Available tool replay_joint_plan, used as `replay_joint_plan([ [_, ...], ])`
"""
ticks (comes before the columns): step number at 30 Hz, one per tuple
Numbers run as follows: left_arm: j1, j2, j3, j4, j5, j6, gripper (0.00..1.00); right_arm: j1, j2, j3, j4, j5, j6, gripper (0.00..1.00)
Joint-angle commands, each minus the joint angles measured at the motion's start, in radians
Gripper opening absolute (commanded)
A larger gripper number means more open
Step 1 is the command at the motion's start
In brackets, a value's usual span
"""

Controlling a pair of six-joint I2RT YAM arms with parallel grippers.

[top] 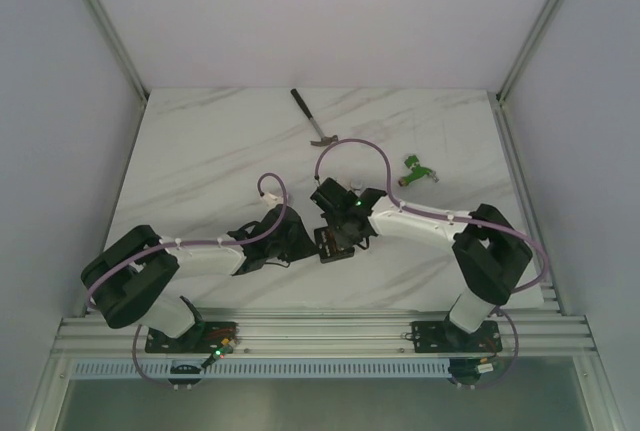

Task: Snap on the fuse box
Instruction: Install the fuse at the fuse box base.

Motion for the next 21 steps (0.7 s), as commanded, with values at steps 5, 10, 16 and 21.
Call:
replay_joint_plan([
  [5,-0.003,0.016,-0.004,-0.007,-0.031,-0.007,0.30,-0.015,0.264,-0.140,-0.067,-0.016,-0.038,0.00],
  [10,0.001,0.011,-0.010,-0.007,-0.047,-0.010,0.29,-0.007,0.211,-0.144,-0.017,-0.105,-0.043,0.00],
  [16,0.010,-0.009,-0.019,-0.011,-0.060,-0.010,0.29,0.016,0.150,-0.064,0.029,-0.091,-0.036,0.00],
  [21,0.016,-0.046,-0.028,-0.021,-0.082,-0.004,0.30,0.016,0.056,-0.001,0.051,-0.011,-0.028,0.00],
])
